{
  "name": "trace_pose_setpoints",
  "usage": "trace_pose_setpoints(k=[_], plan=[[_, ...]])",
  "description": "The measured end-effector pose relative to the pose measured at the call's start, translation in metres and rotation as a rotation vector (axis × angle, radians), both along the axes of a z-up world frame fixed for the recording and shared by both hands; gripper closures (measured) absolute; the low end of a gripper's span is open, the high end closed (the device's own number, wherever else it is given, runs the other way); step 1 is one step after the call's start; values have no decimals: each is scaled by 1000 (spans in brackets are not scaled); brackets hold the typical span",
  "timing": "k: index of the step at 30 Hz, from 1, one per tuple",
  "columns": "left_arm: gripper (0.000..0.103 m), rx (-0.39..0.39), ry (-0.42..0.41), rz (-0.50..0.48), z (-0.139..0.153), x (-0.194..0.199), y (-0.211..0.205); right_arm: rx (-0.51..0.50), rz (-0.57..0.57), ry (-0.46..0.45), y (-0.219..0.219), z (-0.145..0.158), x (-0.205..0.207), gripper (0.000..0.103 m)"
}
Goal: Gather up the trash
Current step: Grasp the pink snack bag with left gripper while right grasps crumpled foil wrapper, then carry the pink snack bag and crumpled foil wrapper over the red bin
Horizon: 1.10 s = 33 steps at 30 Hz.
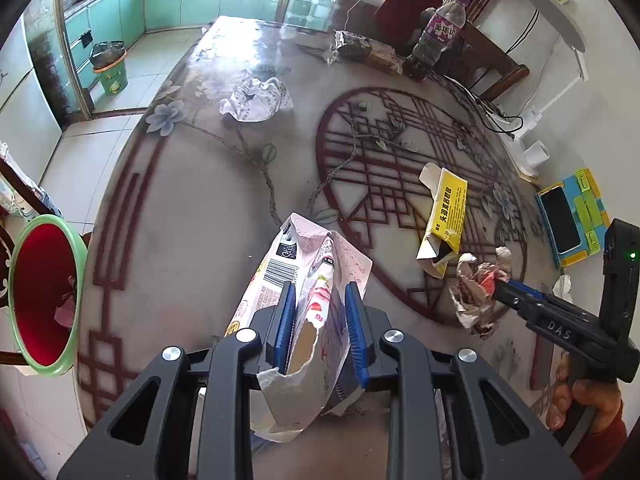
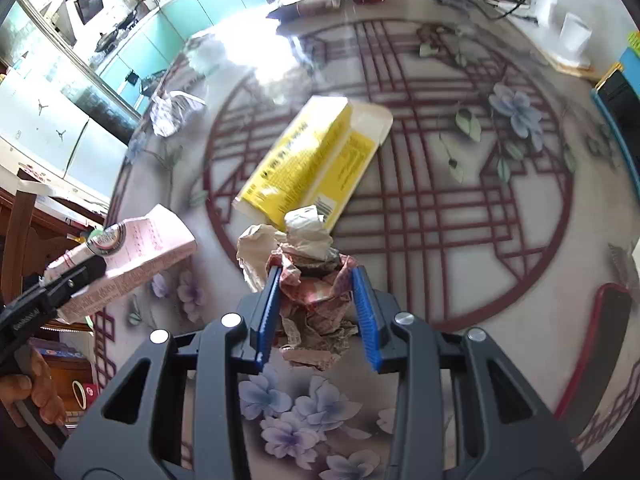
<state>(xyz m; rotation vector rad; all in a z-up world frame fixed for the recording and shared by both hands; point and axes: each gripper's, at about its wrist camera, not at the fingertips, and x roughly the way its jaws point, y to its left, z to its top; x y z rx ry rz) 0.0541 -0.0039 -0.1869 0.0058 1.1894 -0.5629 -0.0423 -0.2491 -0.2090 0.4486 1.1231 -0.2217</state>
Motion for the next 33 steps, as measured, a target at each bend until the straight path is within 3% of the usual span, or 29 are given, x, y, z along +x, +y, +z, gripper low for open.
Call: trace_pose_setpoints(k=[17, 33], plan=[[80, -26, -95, 24, 33, 0, 57, -27, 87, -109, 68, 53, 20, 68], [80, -14, -106, 232, 28, 19, 176, -11, 318, -152, 196, 68, 72, 68]])
